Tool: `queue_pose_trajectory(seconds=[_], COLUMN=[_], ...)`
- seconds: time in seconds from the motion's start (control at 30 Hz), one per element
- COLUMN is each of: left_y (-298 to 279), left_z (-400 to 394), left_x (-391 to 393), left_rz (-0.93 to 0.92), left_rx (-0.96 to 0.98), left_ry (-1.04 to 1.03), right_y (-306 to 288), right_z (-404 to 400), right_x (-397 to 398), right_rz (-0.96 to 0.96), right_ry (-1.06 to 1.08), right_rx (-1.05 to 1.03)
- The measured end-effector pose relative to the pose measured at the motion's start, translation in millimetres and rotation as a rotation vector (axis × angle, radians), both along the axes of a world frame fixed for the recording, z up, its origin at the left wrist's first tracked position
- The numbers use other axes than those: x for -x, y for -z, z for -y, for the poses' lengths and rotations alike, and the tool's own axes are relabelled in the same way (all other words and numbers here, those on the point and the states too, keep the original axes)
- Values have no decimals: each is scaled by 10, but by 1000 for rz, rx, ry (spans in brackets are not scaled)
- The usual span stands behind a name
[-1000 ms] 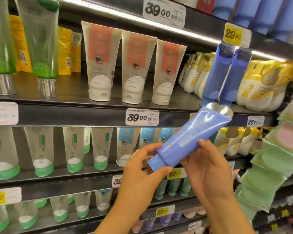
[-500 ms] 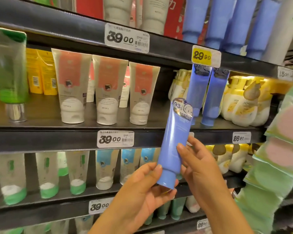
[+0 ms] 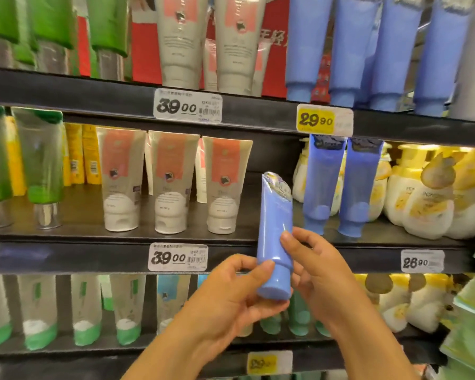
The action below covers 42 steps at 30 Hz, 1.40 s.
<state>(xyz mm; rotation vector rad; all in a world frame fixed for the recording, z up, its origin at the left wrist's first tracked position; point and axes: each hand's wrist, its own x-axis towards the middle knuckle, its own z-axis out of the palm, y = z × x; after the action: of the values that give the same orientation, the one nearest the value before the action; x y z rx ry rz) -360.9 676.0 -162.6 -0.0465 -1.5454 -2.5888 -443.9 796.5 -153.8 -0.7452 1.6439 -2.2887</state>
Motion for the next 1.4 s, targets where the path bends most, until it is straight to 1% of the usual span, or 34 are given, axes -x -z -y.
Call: queue_pose_trajectory(seconds=[0.07,0.13,0.2,0.3,0.37,0.5,0.57,0.67,0.73,0.8,0.9,1.03,1.13,1.2,1.3,1.4], left_y=[-12,-61,-100,-195,-265,-357,-372,-356,-341,-334,-346,-351,-359,-369,-368,-356], left_z=[17,-36,-5,30,93,279,353,429,448,464,508,558,599,621,633,630], left_x=[15,93,102,165,203,255,290,382,438,488,569,639,675,696,723,734], left_rz=[12,-22,-4,-20,-67,-191,-210,-239,-234,-209,-142,-79,-78,-84,-76,-75], left_rx=[69,163,246,457,586,772,869,1044,1104,1120,1087,1036,1014,1002,1002,998], left_ry=[-17,-95,-114,-220,-379,-795,-924,-1039,-1050,-1009,-923,-860,-850,-849,-849,-849], right_y=[-25,-92,-106,-154,-191,-248,-271,-313,-315,-298,-248,-203,-164,-136,-107,-99], right_z=[7,-49,-5,20,58,150,198,267,302,325,347,367,355,343,337,337], right_x=[1,72,117,200,265,385,459,540,583,609,654,675,681,662,636,615], right_rz=[-21,-73,-88,-119,-132,-198,-232,-272,-319,-388,-476,-554,-558,-549,-569,-547], right_ry=[-16,-62,-52,-29,-6,57,102,163,203,257,340,394,405,400,450,484], right_rx=[-35,-39,-43,-8,30,45,70,99,80,26,-44,-106,-146,-214,-319,-345])
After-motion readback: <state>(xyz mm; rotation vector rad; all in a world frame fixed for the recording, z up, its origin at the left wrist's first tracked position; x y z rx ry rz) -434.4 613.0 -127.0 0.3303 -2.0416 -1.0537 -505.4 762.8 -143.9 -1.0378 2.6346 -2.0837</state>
